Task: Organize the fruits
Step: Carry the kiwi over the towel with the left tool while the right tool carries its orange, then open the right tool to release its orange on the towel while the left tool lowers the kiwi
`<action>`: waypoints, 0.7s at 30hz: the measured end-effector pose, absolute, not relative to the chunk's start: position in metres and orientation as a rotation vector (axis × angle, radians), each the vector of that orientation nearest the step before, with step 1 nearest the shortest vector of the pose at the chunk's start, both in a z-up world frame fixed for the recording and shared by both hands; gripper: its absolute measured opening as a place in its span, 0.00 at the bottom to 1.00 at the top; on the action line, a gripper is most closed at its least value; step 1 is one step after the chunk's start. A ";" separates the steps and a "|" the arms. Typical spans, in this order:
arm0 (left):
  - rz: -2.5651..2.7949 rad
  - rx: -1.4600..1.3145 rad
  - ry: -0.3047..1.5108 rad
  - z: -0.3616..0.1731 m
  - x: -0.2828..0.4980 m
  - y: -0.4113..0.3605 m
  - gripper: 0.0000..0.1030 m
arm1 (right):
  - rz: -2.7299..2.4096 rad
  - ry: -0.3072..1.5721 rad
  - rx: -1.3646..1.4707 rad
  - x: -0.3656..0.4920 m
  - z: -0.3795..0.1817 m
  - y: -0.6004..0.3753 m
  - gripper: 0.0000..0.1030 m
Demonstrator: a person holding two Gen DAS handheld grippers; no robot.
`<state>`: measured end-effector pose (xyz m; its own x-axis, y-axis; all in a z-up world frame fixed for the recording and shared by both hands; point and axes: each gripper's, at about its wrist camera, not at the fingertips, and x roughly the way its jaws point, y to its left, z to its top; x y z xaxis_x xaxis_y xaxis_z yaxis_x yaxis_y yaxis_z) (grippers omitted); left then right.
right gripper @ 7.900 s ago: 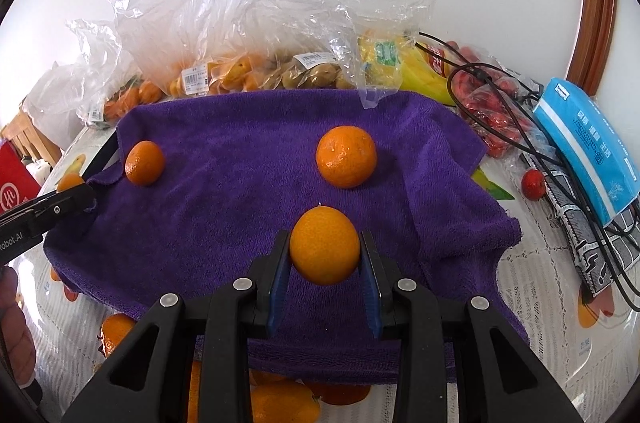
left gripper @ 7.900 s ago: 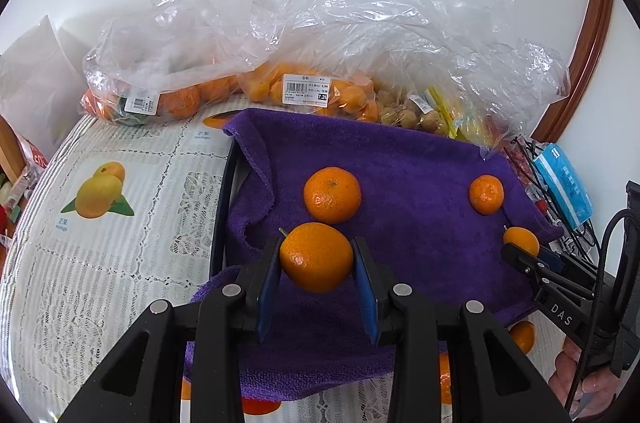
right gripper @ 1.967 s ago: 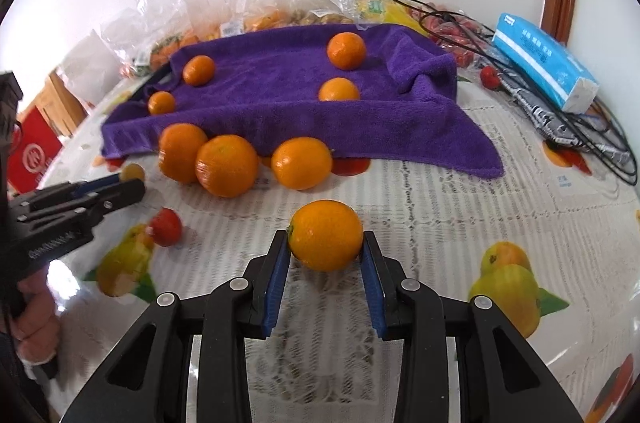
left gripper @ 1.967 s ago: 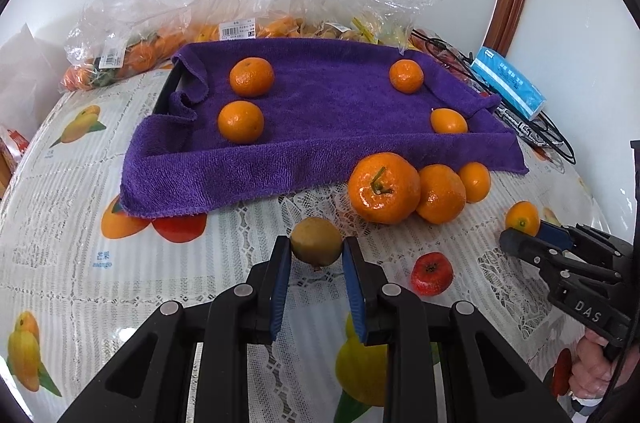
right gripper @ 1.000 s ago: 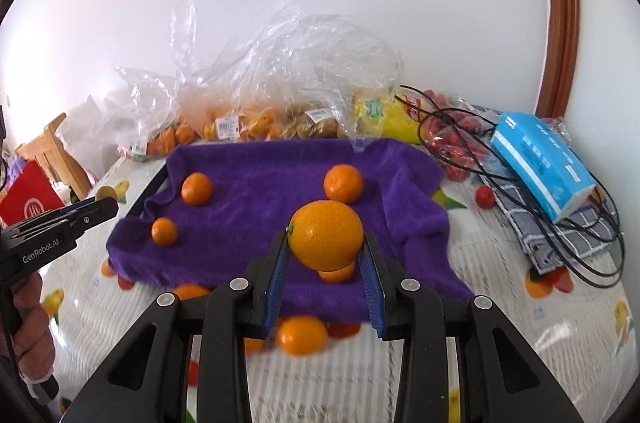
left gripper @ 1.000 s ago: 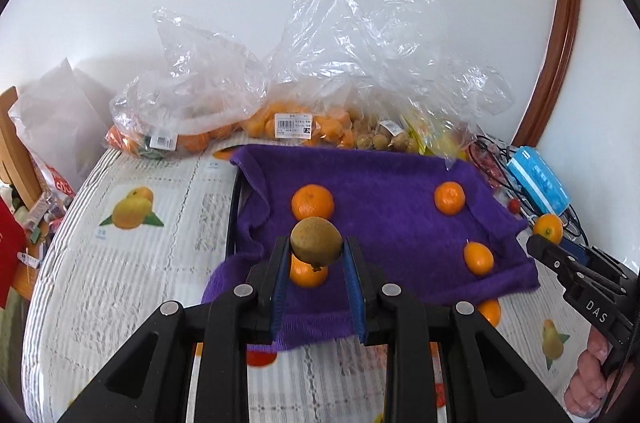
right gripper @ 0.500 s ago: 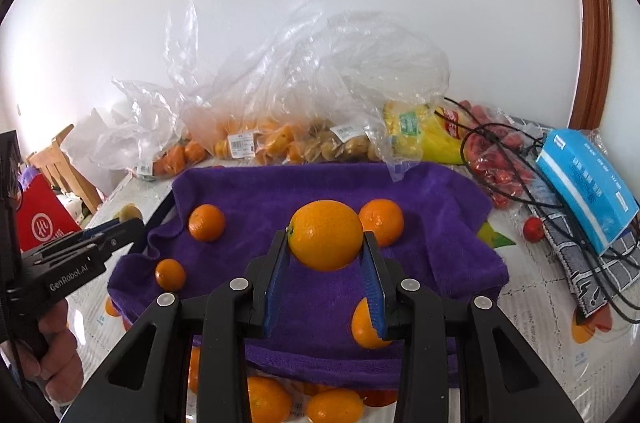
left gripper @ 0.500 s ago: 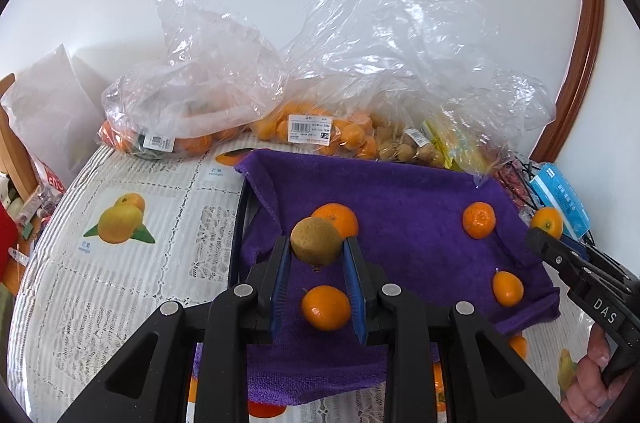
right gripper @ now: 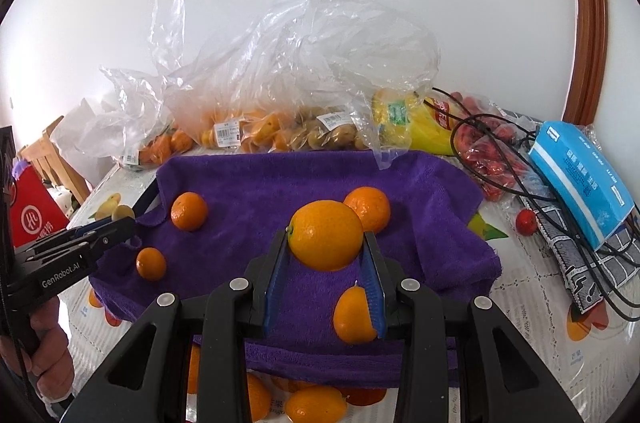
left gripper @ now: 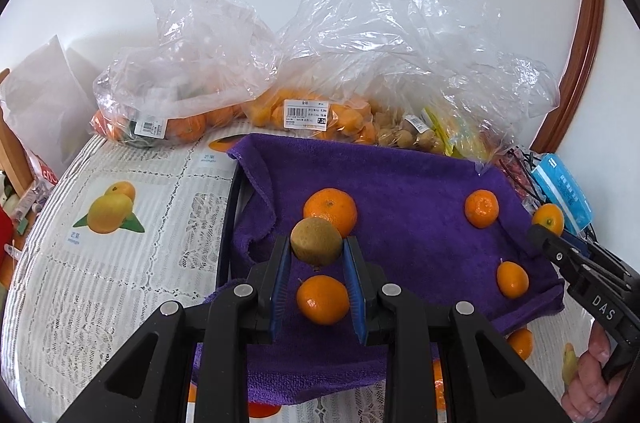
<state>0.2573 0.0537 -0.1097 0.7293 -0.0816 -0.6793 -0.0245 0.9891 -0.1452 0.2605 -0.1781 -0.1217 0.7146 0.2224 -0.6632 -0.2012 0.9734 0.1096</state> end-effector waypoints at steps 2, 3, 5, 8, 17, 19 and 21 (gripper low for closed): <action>-0.030 -0.152 0.751 -0.109 0.257 0.055 0.24 | 0.234 0.744 0.029 0.261 -0.123 -0.177 0.34; -0.030 -0.154 0.751 -0.109 0.257 0.055 0.24 | 0.233 0.746 0.030 0.262 -0.124 -0.178 0.34; -0.030 -0.157 0.750 -0.109 0.257 0.055 0.24 | 0.231 0.751 0.033 0.263 -0.125 -0.178 0.34; -0.029 -0.160 0.753 -0.110 0.258 0.056 0.24 | 0.222 0.759 0.038 0.265 -0.128 -0.181 0.34; -0.037 -0.170 0.752 -0.110 0.257 0.057 0.24 | 0.209 0.768 0.036 0.267 -0.132 -0.184 0.34; -0.038 -0.172 0.750 -0.109 0.257 0.057 0.24 | 0.211 0.772 0.032 0.267 -0.133 -0.183 0.34; -0.039 -0.175 0.754 -0.110 0.257 0.057 0.24 | 0.211 0.780 0.023 0.268 -0.136 -0.182 0.34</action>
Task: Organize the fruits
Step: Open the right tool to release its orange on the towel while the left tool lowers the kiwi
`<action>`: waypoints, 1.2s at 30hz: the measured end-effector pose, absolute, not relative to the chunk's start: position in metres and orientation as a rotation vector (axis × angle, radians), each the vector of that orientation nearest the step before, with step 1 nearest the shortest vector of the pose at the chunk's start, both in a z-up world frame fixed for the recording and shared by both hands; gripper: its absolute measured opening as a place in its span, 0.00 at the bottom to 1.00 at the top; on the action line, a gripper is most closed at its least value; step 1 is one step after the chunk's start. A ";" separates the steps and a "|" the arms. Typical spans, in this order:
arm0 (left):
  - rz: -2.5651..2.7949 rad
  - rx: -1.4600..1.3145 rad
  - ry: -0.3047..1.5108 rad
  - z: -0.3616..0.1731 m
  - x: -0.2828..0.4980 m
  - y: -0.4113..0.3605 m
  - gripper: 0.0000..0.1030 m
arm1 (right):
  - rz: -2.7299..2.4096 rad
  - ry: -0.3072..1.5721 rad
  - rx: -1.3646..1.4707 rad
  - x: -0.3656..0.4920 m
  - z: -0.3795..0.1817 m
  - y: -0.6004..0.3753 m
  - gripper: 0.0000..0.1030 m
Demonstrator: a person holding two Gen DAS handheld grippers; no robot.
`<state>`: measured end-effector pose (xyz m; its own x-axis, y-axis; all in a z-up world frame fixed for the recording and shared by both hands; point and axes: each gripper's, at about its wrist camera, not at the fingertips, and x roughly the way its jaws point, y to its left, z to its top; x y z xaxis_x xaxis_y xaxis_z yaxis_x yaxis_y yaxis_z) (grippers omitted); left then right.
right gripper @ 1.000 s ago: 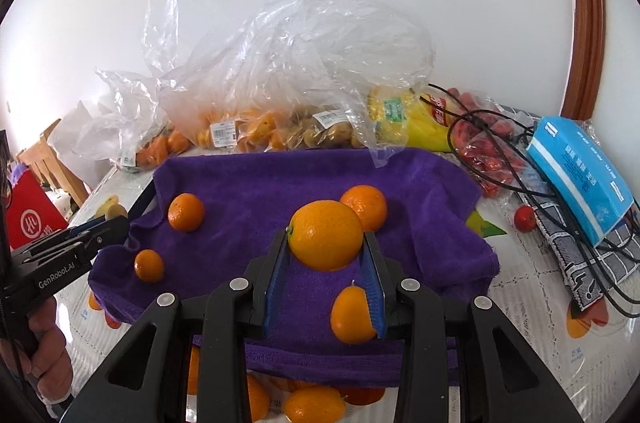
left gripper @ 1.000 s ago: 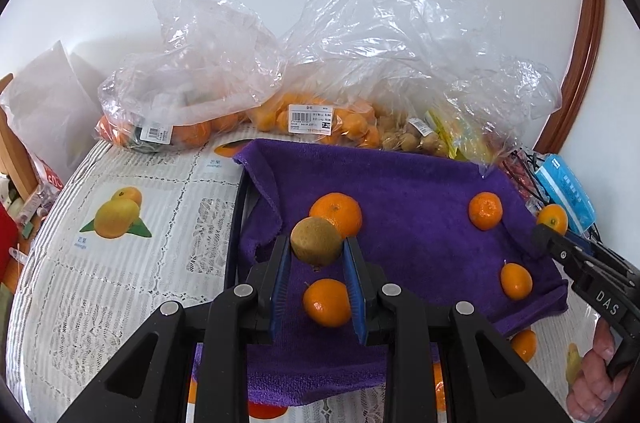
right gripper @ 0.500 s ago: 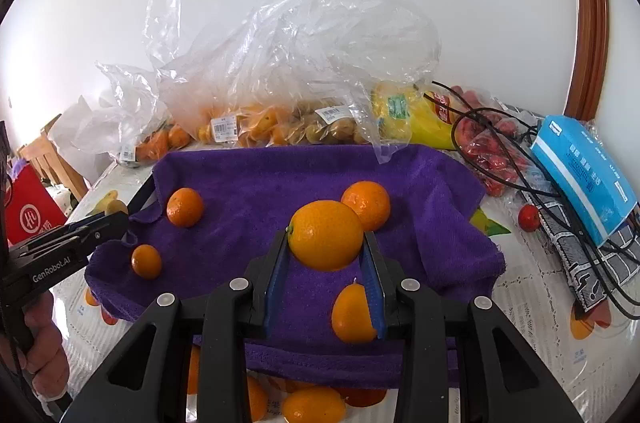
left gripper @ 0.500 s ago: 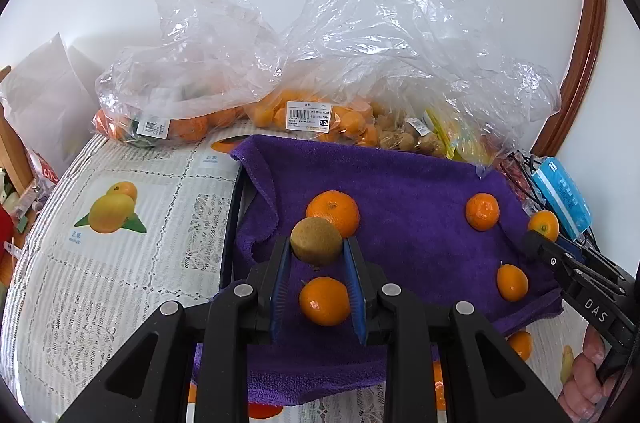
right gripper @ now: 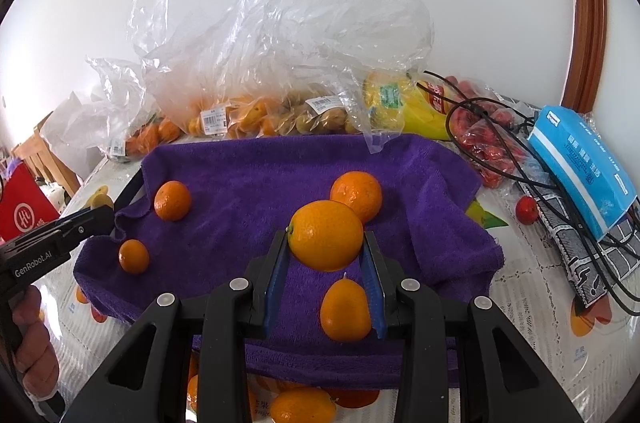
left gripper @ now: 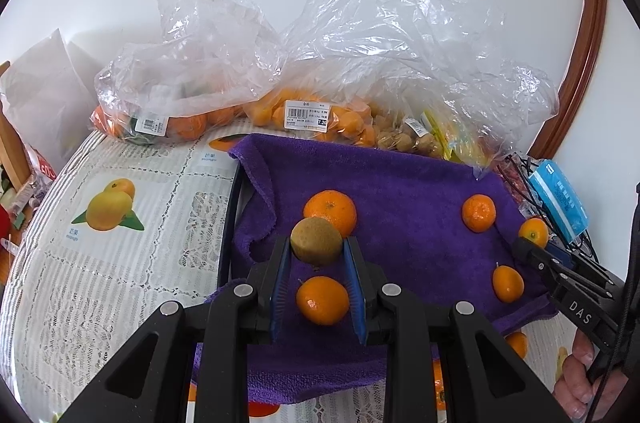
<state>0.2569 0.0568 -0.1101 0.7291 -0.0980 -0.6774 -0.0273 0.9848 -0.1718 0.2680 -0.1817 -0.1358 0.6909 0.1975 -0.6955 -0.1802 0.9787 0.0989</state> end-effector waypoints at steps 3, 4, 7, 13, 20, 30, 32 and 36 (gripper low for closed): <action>-0.041 -0.172 0.755 -0.110 0.257 0.056 0.24 | 0.207 0.784 0.010 0.268 -0.138 -0.180 0.34; -0.042 -0.172 0.754 -0.110 0.257 0.056 0.24 | 0.209 0.787 0.010 0.268 -0.139 -0.180 0.34; -0.045 -0.172 0.756 -0.111 0.257 0.056 0.24 | 0.211 0.800 0.007 0.269 -0.142 -0.179 0.34; -0.047 -0.171 0.760 -0.112 0.258 0.056 0.24 | 0.215 0.823 -0.007 0.271 -0.147 -0.176 0.34; -0.047 -0.165 0.763 -0.112 0.257 0.056 0.24 | 0.212 0.854 -0.029 0.274 -0.154 -0.172 0.34; -0.043 -0.171 0.770 -0.114 0.259 0.057 0.24 | 0.219 0.869 -0.057 0.272 -0.157 -0.168 0.35; -0.045 -0.171 0.775 -0.115 0.259 0.057 0.24 | 0.222 0.866 -0.063 0.272 -0.156 -0.167 0.34; -0.046 -0.164 0.773 -0.115 0.259 0.055 0.24 | 0.222 0.866 -0.068 0.272 -0.157 -0.167 0.35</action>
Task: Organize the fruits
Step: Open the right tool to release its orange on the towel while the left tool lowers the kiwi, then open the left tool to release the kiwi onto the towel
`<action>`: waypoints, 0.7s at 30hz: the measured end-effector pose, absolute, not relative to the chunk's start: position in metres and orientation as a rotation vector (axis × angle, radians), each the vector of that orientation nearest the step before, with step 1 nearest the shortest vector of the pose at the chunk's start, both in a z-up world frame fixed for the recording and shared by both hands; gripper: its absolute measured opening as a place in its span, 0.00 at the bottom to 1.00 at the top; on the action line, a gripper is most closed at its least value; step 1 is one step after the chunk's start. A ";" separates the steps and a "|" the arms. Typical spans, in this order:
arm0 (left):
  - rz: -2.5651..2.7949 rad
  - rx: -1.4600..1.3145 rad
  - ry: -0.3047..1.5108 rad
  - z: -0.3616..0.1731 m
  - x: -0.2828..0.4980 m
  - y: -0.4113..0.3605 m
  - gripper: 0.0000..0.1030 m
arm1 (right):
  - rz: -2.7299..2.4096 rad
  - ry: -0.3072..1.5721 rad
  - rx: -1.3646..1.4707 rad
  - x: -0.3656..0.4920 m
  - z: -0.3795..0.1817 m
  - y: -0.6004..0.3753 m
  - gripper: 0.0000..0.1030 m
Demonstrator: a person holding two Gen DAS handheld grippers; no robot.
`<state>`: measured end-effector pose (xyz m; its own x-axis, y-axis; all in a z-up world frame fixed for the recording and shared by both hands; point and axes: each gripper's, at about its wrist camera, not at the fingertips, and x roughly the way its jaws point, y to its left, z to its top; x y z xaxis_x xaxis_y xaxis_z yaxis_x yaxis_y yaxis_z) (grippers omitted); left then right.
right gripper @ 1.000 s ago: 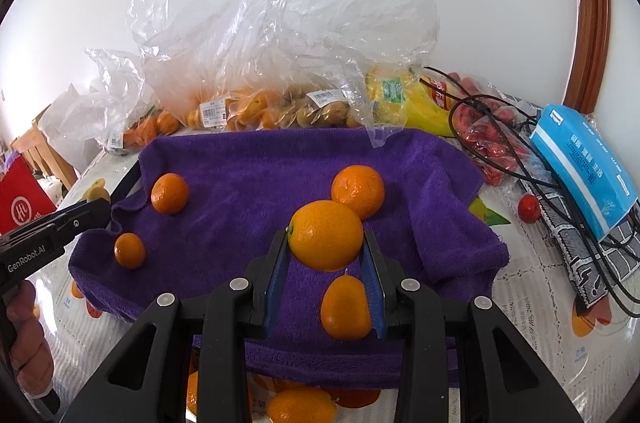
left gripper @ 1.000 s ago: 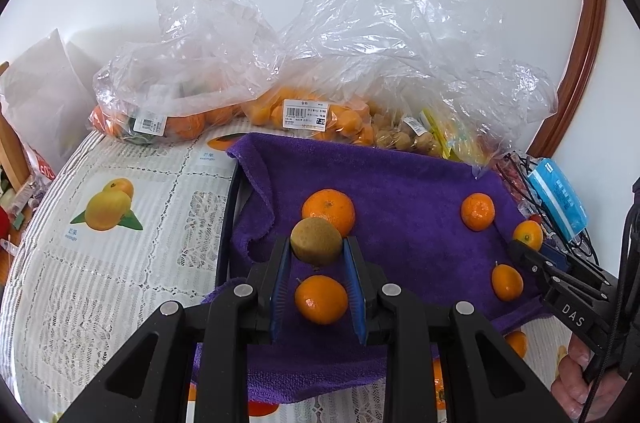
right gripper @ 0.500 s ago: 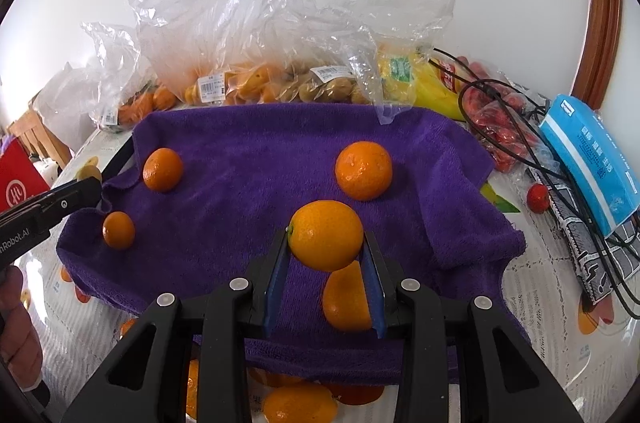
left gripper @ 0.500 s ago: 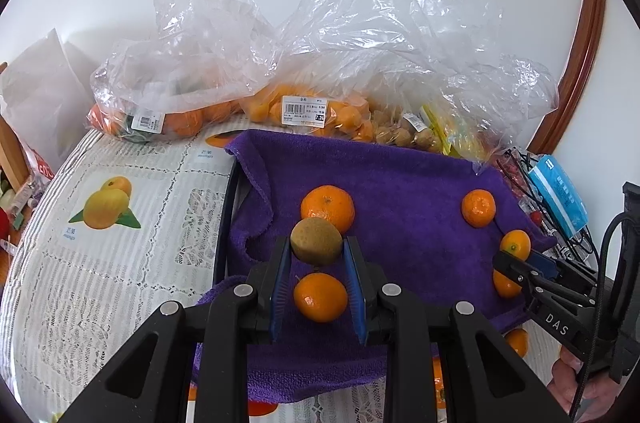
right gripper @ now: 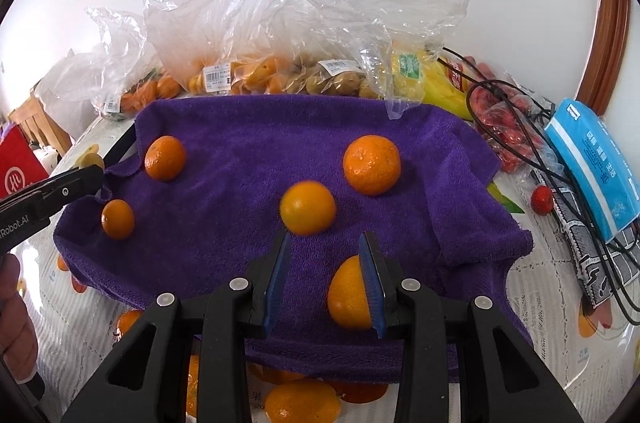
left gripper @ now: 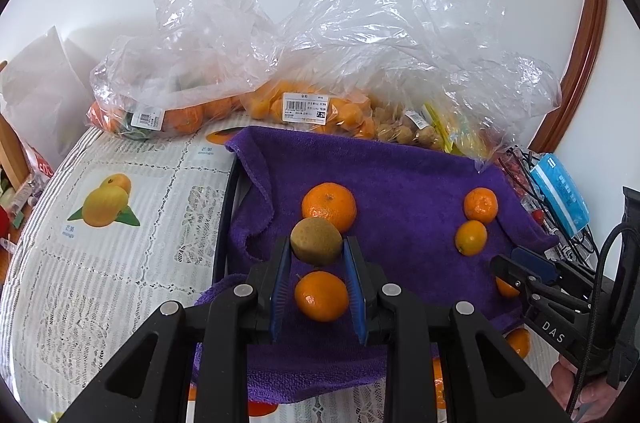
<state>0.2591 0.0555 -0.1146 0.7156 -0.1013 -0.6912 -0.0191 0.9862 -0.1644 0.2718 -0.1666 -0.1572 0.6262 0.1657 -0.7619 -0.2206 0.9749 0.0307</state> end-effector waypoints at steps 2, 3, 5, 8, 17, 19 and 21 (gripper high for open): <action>-0.050 -0.162 0.779 -0.115 0.259 0.054 0.24 | 0.220 0.867 -0.070 0.272 -0.157 -0.167 0.34; -0.052 -0.160 0.779 -0.115 0.259 0.053 0.24 | 0.222 0.866 -0.067 0.272 -0.156 -0.167 0.34; -0.050 -0.150 0.777 -0.115 0.259 0.052 0.24 | 0.222 0.858 -0.062 0.271 -0.153 -0.168 0.34; -0.050 -0.161 0.782 -0.115 0.259 0.053 0.24 | 0.220 0.845 -0.051 0.270 -0.150 -0.170 0.34; -0.072 -0.234 0.800 -0.117 0.261 0.063 0.24 | 0.202 0.825 -0.014 0.270 -0.143 -0.178 0.35; -0.089 -0.226 0.810 -0.119 0.260 0.059 0.24 | 0.199 0.822 -0.012 0.270 -0.143 -0.179 0.35; -0.103 -0.200 0.818 -0.120 0.260 0.053 0.24 | 0.203 0.823 -0.007 0.270 -0.143 -0.179 0.35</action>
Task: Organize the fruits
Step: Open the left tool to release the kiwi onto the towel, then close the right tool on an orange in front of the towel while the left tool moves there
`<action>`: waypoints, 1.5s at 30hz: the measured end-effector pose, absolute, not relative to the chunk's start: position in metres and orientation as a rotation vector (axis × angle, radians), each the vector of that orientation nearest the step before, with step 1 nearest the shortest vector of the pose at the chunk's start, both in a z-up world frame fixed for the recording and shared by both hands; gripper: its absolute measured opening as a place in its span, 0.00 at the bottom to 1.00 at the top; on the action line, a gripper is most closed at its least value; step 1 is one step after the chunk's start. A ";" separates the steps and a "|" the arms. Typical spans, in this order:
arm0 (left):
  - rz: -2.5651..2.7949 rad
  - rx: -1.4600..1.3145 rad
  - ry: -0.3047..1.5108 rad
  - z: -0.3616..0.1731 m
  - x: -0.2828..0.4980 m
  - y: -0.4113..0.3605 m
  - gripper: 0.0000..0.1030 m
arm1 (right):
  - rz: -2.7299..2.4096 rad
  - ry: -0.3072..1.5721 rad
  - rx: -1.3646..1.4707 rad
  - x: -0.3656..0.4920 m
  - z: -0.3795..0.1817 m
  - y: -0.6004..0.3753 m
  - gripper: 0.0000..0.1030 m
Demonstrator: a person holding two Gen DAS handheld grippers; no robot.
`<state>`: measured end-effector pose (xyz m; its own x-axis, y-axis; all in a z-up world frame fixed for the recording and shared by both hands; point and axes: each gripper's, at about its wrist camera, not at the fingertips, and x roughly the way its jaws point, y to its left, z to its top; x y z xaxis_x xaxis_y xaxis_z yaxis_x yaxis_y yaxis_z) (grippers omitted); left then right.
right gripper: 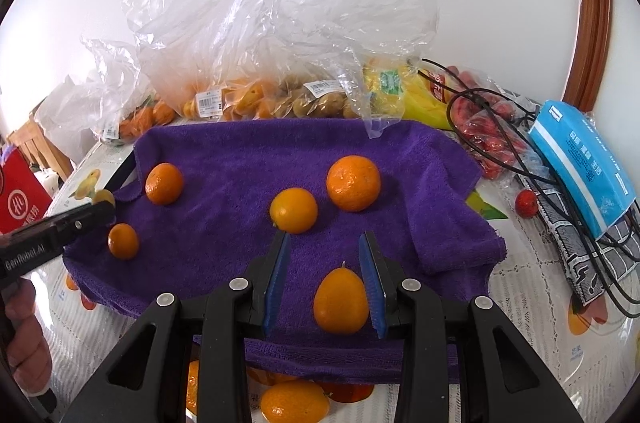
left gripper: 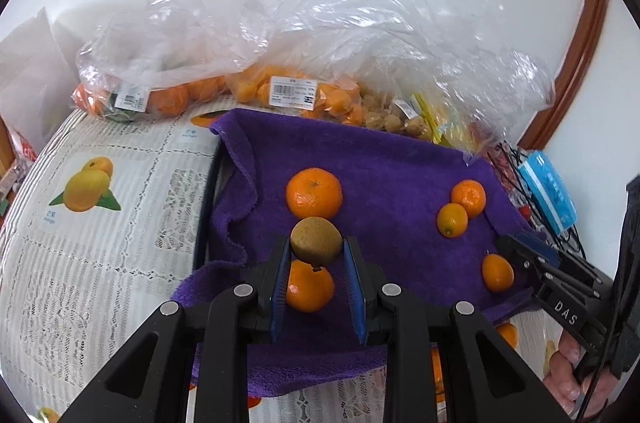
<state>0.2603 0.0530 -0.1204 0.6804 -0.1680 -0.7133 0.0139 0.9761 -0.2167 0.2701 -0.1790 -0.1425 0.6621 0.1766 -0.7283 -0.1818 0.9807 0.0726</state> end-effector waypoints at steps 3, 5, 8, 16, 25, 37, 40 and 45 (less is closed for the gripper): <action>-0.100 -0.172 0.841 -0.125 0.261 0.045 0.24 | 0.200 0.825 -0.016 0.270 -0.143 -0.177 0.35; -0.097 -0.148 0.848 -0.127 0.262 0.041 0.24 | 0.193 0.819 -0.027 0.268 -0.142 -0.176 0.35; -0.078 -0.118 0.837 -0.128 0.262 0.038 0.25 | 0.198 0.816 -0.025 0.268 -0.141 -0.175 0.36; -0.068 -0.118 0.841 -0.128 0.259 0.040 0.25 | 0.200 0.822 -0.043 0.267 -0.144 -0.171 0.36; -0.072 -0.123 0.859 -0.127 0.261 0.039 0.41 | 0.192 0.826 -0.043 0.267 -0.146 -0.172 0.36; -0.061 -0.118 0.806 -0.114 0.254 0.040 0.47 | 0.213 0.797 0.026 0.253 -0.127 -0.175 0.37; -0.058 -0.120 0.807 -0.113 0.253 0.040 0.47 | 0.207 0.790 0.030 0.241 -0.120 -0.177 0.37; -0.068 -0.121 0.805 -0.108 0.250 0.040 0.52 | 0.190 0.829 0.028 0.220 -0.125 -0.180 0.37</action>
<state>0.2495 0.0403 -0.1082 0.6915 -0.1069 -0.7144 0.0146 0.9909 -0.1341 0.2201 -0.1802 -0.1245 0.6594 0.1792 -0.7301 -0.1572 0.9826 0.0992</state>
